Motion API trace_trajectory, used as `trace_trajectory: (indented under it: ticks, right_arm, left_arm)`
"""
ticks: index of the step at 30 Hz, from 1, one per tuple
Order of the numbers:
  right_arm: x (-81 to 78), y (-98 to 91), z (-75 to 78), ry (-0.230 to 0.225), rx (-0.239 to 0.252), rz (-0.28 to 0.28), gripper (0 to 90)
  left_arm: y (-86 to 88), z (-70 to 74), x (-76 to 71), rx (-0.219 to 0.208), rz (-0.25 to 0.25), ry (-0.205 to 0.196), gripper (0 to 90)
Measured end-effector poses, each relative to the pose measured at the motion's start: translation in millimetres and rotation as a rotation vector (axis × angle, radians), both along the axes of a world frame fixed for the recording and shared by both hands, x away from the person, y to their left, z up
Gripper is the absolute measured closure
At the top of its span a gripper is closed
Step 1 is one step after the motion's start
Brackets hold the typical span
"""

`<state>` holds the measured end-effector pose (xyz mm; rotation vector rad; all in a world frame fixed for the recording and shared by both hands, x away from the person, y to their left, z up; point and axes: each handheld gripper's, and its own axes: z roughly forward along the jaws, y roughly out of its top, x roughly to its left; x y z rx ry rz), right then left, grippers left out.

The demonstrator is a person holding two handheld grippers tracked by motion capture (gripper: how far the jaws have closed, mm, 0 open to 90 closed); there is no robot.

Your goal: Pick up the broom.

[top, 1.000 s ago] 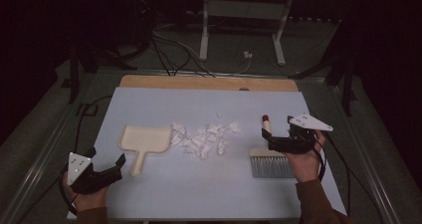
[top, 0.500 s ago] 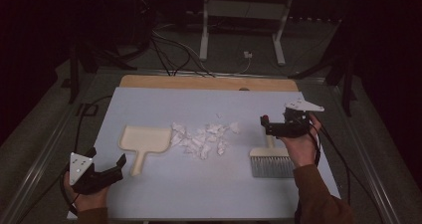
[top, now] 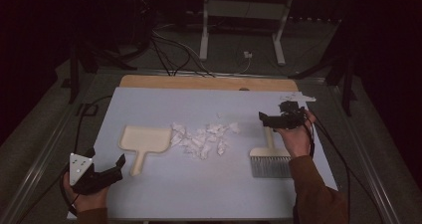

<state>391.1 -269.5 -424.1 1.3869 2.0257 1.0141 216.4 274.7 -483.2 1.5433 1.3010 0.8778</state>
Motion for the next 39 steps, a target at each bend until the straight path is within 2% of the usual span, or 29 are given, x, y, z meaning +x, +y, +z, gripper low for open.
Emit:
trace_trajectory:
  ticks: [8,14,23,29,33,35,38,39]
  right_arm:
    - [12.8,-3.0,-11.5,0.022,0.006,-0.026,0.1]
    - [20.3,-0.4,-19.0,0.032,-0.002,-0.026,0.2]
    - [36.1,0.4,-35.6,0.096,-0.031,-0.048,0.3]
    - [42.8,0.5,-43.6,0.129,-0.026,-0.072,0.5]
    - [49.3,-3.8,-53.8,0.211,-0.012,-0.105,5.7]
    - [50.5,-4.9,-57.4,0.230,-0.021,-0.108,10.3]
    - [51.2,-4.3,-61.7,0.251,-0.033,-0.117,22.8]
    - [51.2,-4.3,-61.7,0.251,-0.033,-0.117,22.8]
  left_arm:
    - [-1.2,0.0,0.0,0.012,0.000,0.001,1.3]
    - [-1.5,-0.3,0.0,0.013,0.003,0.000,1.3]
    - [-1.5,-0.7,0.2,0.012,0.003,0.000,1.3]
    - [-1.6,-1.4,0.5,0.012,0.001,0.003,1.3]
    - [-0.2,-1.5,0.2,0.005,0.006,0.001,1.3]
    - [-0.2,-1.6,0.2,0.004,0.006,0.001,1.3]
    - [-0.3,-1.8,0.3,0.006,0.003,0.004,1.3]
    - [-0.4,-2.1,0.5,0.004,0.002,0.004,1.3]
